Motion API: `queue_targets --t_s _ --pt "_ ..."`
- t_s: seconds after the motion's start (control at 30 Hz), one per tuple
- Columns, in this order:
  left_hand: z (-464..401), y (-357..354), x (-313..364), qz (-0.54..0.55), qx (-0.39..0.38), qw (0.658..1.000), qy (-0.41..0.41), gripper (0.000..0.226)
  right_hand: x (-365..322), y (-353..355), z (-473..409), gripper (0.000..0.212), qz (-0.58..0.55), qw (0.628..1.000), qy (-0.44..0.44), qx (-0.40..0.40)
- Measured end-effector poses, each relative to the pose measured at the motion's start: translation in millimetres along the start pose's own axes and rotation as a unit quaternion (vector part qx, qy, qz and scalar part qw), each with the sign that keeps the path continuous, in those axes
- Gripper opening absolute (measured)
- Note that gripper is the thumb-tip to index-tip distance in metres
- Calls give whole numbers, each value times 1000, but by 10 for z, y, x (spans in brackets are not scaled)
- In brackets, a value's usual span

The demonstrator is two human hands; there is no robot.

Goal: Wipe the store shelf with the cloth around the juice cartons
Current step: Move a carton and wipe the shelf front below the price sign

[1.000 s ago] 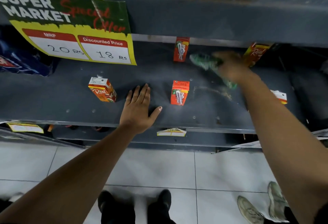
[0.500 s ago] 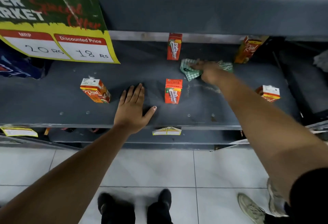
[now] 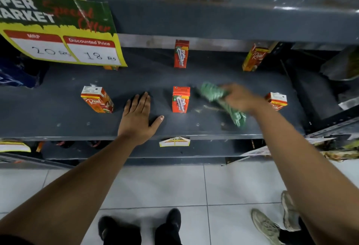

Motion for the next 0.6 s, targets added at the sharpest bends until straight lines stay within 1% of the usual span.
queue_targets --t_s 0.03,0.07,0.1,0.13,0.2,0.27,0.37,0.43,0.5,0.6 --pt "5 1 1 -1 0 1000 0 92 18 170 -80 30 25 999 -31 30" --pt "10 4 -1 -2 1 1000 -1 92 63 301 -174 30 74 994 -67 46" --pt "11 9 -5 -2 1 1000 -1 92 116 371 -266 31 122 986 -107 46" --pt "14 14 -8 -2 0 1000 -1 93 124 363 -331 34 159 978 -131 33" --pt "22 22 -10 -3 1 1000 -2 93 115 166 -389 35 192 970 -151 -11" --pt "25 16 -14 -2 1 1000 -4 92 108 -102 -359 33 217 963 -152 -42" --pt "14 -2 -22 0 0 1000 -6 91 161 -326 -251 31 242 957 -155 -36" --pt "16 -10 -22 -4 -3 1000 -6 90 174 -385 -180 32 249 958 -136 -32" --pt "23 -12 -18 -6 -4 1000 -6 90 129 -460 -55 37 262 958 -104 -55" --pt "31 -8 -13 -2 -1 1000 -5 91 1 -623 206 54 248 962 -63 -97"
Point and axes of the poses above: each hand's wrist, its own z-axis away from the middle knuckle, its own y-axis out of the back of the hand, x = y × z, the point moved 4 cm from there along -z, towards the middle knuckle, and after that the axes turned 15 degrees about y, right-handed, at the moved point
